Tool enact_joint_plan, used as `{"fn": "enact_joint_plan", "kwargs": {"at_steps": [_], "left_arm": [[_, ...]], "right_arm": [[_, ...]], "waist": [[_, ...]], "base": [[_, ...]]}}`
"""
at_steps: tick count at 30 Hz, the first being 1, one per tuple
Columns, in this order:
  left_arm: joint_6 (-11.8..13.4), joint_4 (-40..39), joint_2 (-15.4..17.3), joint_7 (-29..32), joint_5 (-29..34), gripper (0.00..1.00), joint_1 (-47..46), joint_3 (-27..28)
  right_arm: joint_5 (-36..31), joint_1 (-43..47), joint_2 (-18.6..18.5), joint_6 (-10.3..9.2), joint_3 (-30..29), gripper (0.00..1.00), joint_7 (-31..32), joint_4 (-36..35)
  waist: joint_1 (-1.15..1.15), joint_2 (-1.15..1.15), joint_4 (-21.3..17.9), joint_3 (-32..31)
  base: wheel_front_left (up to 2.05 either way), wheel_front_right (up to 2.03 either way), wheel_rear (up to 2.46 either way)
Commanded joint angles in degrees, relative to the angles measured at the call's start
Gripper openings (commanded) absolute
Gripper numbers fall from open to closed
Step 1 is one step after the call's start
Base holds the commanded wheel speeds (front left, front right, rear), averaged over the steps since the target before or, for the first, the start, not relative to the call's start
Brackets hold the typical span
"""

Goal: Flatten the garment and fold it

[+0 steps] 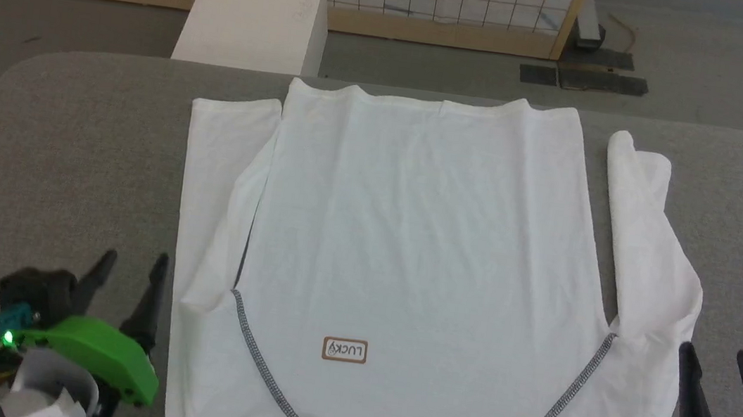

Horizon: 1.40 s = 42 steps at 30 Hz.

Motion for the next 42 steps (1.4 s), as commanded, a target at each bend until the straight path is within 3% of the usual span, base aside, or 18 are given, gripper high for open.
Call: {"fn": "enact_joint_plan", "kwargs": {"at_steps": [1, 10, 16, 21, 24, 29, 38, 39, 40, 41, 42], "left_arm": [[-0.2, 1.5, 0.9, -1.8, 2.2, 1.0, -4.3, 0.3], [-4.9, 13.2, 4.8, -1.6, 8.2, 1.0, -28.0, -0.8], [-7.8, 19.8, 8.1, 5.7, 7.8, 1.0, -41.4, -0.2], [-9.0, 23.2, 10.8, 16.0, 5.9, 1.0, -49.6, 0.3], [-8.2, 24.4, 12.0, 22.2, 4.6, 1.0, -52.5, 0.9], [-4.2, 24.9, 14.4, 32.8, 3.0, 1.0, -54.4, 2.1], [1.7, 20.8, 14.8, 48.0, -3.1, 1.0, -50.4, 4.3], [2.2, 20.1, 15.1, 49.0, -3.4, 0.43, -49.7, 4.4], [2.5, 19.4, 15.3, 49.5, -3.6, 0.15, -49.1, 4.5], [2.9, 18.6, 15.5, 49.8, -3.8, 0.0, -48.5, 4.7], [3.2, 17.7, 15.7, 49.5, -3.7, 0.0, -48.0, 4.9]], "right_arm": [[-1.3, -2.6, 0.4, -0.09, 0.9, 1.0, -3.0, 0.9], [-3.9, -14.5, 0.0, -0.09, 6.7, 1.0, -12.3, 4.8], [-3.7, -20.7, -1.1, -0.09, 9.8, 1.0, -13.5, 5.5], [-3.5, -23.9, -1.0, -0.09, 11.6, 1.0, -14.3, 5.0], [-3.4, -24.7, -0.8, -0.09, 12.5, 1.0, -14.7, 4.8], [-3.1, -25.1, -0.3, -0.09, 13.5, 1.0, -15.1, 5.3], [-3.0, -25.1, 0.2, -0.09, 13.6, 1.0, -15.8, 6.3], [-2.9, -25.2, 0.2, -0.09, 13.7, 1.0, -15.7, 6.3], [-2.9, -25.4, 0.2, -0.09, 13.8, 1.0, -15.7, 6.3], [-2.9, -25.5, 0.2, -0.09, 13.9, 1.0, -15.7, 6.3], [-2.9, -25.6, 0.2, -0.09, 13.9, 1.0, -15.7, 6.3]], "waist": [[0.0, 0.0, -1.0, 3.3], [0.0, 0.0, -4.2, 15.8], [0.0, 0.0, -7.8, 23.3], [0.0, 0.0, -10.5, 27.9], [0.0, 0.0, -11.7, 29.6], [0.0, 0.0, -13.1, 31.0], [0.0, 0.0, -13.6, 31.1], [0.0, 0.0, -13.6, 31.1], [0.0, 0.0, -13.6, 31.1], [0.0, 0.0, -13.6, 31.1], [0.0, 0.0, -13.6, 30.9]], "base": [[0.0, 0.0, 0.0], [0.0, 0.0, 0.0], [0.0, 0.0, 0.0], [0.0, 0.0, 0.0], [0.0, 0.0, 0.0], [0.0, 0.0, 0.0], [0.0, 0.0, 0.0], [0.0, 0.0, 0.0], [0.0, 0.0, 0.0], [0.0, 0.0, 0.0], [0.0, 0.0, 0.0]]}}
